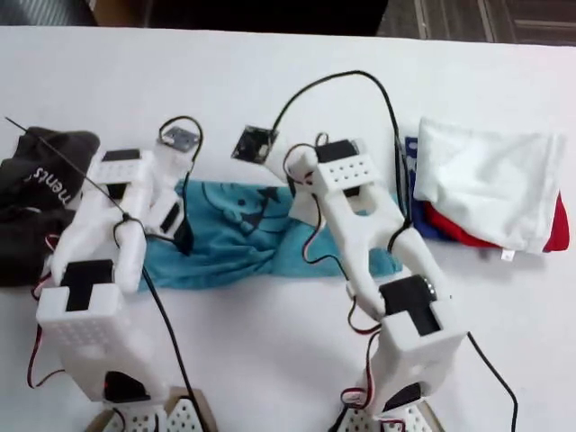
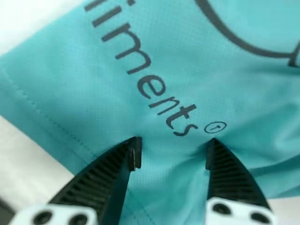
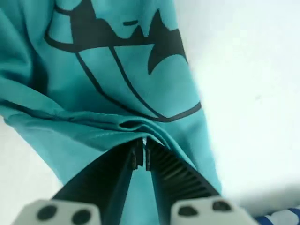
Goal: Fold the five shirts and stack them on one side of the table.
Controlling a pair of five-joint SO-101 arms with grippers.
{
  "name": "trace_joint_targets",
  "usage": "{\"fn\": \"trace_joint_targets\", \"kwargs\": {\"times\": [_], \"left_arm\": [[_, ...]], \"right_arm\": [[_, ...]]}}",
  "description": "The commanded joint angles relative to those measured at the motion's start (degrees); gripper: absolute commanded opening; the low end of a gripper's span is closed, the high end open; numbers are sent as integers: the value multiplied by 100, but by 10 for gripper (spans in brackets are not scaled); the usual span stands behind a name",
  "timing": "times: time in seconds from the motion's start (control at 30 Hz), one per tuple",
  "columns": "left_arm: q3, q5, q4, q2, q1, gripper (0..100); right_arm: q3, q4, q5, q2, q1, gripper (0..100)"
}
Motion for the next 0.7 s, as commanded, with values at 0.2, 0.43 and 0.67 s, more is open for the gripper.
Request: {"fn": "trace_joint_targets", "kwargs": {"times": [0.2, 0.43, 0.67], "left_arm": [[-154, 26, -62, 44, 62, 242], [-391, 44, 475, -202, 70, 242], [-927, 9, 1925, -1389, 211, 242]], "right_arm": [[-246, -488, -536, 532, 4, 22], [-695, -207, -1011, -189, 655, 22], [-563, 901, -993, -910, 857, 22]]}}
